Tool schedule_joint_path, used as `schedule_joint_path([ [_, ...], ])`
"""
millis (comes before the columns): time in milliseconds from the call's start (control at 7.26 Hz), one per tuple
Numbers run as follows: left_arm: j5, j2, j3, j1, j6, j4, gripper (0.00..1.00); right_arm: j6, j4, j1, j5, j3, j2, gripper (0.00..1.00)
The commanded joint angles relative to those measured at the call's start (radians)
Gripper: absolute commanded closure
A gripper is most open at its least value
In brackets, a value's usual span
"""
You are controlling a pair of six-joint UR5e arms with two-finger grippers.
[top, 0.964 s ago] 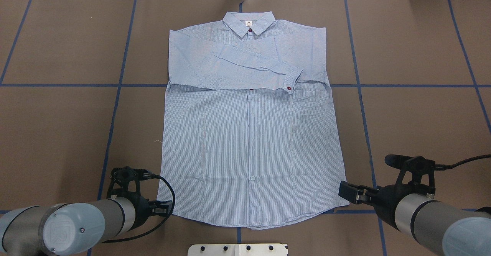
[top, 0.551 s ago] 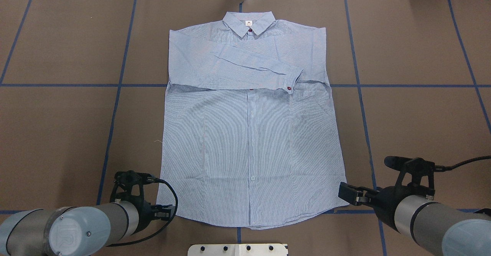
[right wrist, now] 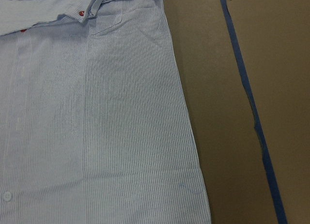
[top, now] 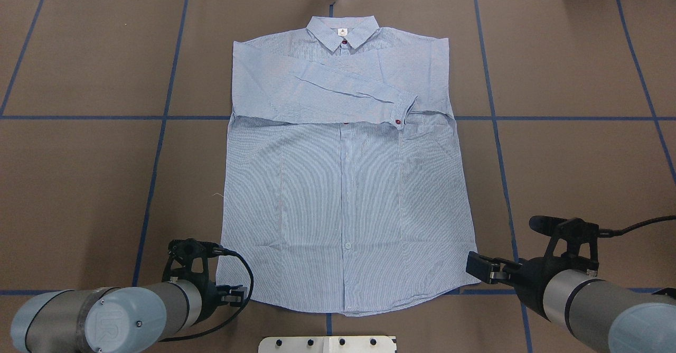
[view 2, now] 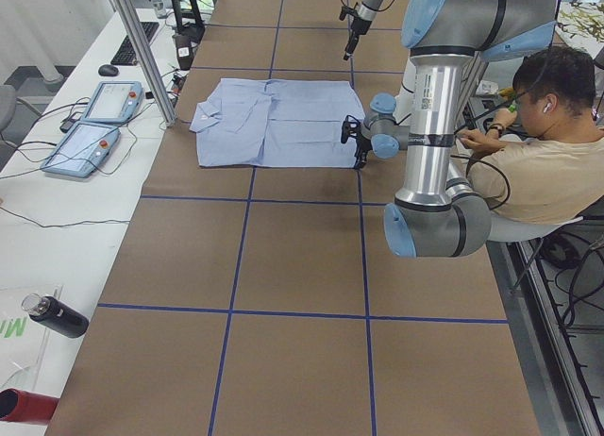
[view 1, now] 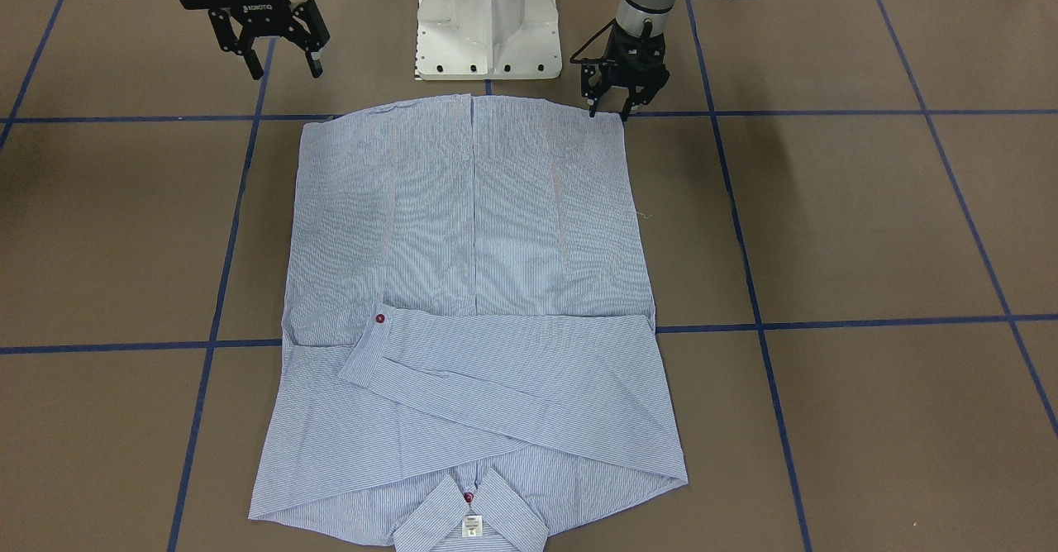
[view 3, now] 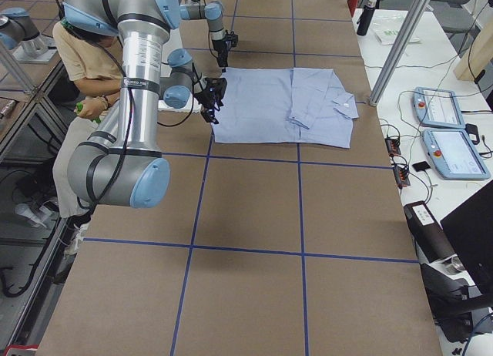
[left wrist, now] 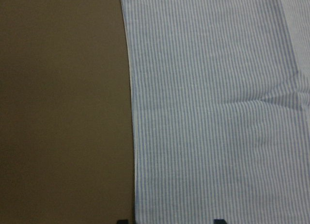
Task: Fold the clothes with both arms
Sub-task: 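Lower both grippers and grasp the two hem corners nearest the robot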
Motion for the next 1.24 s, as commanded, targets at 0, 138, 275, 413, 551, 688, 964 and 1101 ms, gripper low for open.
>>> schedule_joint_path([
  [0, -0.002, -0.003, 0.002, -0.004, 0.001, 0.0, 0.63, 0.0, 0.0, 0.0, 0.0, 0.0, 0.0, 0.0],
  [138, -0.002, -0.003, -0.003, -0.007, 0.001, 0.0, 0.84, -0.001, 0.0, 0.0, -0.002, 0.0, 0.0, 0.0],
  [275, -0.002, -0.003, -0.009, -0.01, -0.001, 0.0, 1.0, 0.0, 0.0, 0.0, -0.002, -0.002, 0.0, 0.0],
  [413, -0.002, -0.003, -0.018, -0.013, -0.001, 0.0, 1.0, 0.002, 0.002, -0.003, -0.005, -0.006, -0.002, 0.0],
  [551, -0.002, -0.003, -0.023, -0.013, -0.002, 0.0, 1.0, 0.009, 0.003, -0.018, -0.021, -0.009, -0.005, 0.0],
  [688, 0.0, -0.003, -0.023, -0.013, -0.007, 0.0, 1.0, 0.046, 0.005, -0.047, -0.055, -0.015, -0.006, 0.0],
  [964, 0.001, -0.003, -0.031, -0.011, -0.028, -0.003, 1.0, 0.066, 0.158, -0.075, -0.092, -0.075, -0.064, 0.0],
  [1101, 0.003, -0.002, -0.032, -0.01, -0.03, -0.003, 1.0, 0.063, 0.289, -0.087, -0.112, -0.137, -0.115, 0.0],
])
